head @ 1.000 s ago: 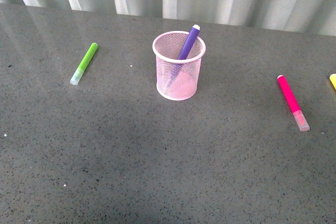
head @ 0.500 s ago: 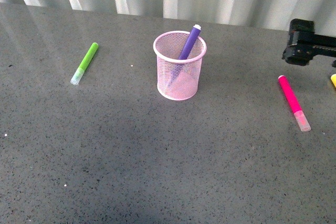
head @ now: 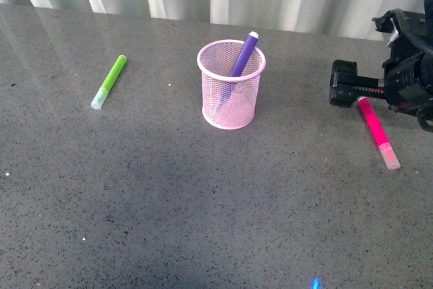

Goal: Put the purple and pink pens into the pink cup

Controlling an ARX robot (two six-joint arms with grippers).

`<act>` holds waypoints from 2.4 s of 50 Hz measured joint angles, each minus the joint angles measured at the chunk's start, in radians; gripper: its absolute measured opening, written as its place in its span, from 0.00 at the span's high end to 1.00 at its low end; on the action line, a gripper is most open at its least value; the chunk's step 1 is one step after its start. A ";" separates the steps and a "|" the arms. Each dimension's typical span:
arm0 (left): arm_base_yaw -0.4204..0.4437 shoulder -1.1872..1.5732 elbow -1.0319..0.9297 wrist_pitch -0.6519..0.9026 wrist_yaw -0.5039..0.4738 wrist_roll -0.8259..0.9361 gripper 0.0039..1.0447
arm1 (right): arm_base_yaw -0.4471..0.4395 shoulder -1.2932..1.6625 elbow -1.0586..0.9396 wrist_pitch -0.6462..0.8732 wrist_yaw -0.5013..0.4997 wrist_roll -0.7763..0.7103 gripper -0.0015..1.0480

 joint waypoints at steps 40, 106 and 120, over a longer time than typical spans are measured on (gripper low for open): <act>0.000 0.000 0.000 0.000 0.000 0.000 0.06 | -0.018 0.056 0.011 0.024 -0.006 0.000 0.33; 0.000 0.000 0.000 0.000 0.000 0.000 0.06 | 0.324 -0.061 -0.091 0.946 -0.103 -0.324 0.89; 0.000 0.000 0.000 0.000 0.000 0.000 0.06 | 0.384 0.029 0.009 0.953 -0.103 -0.269 0.89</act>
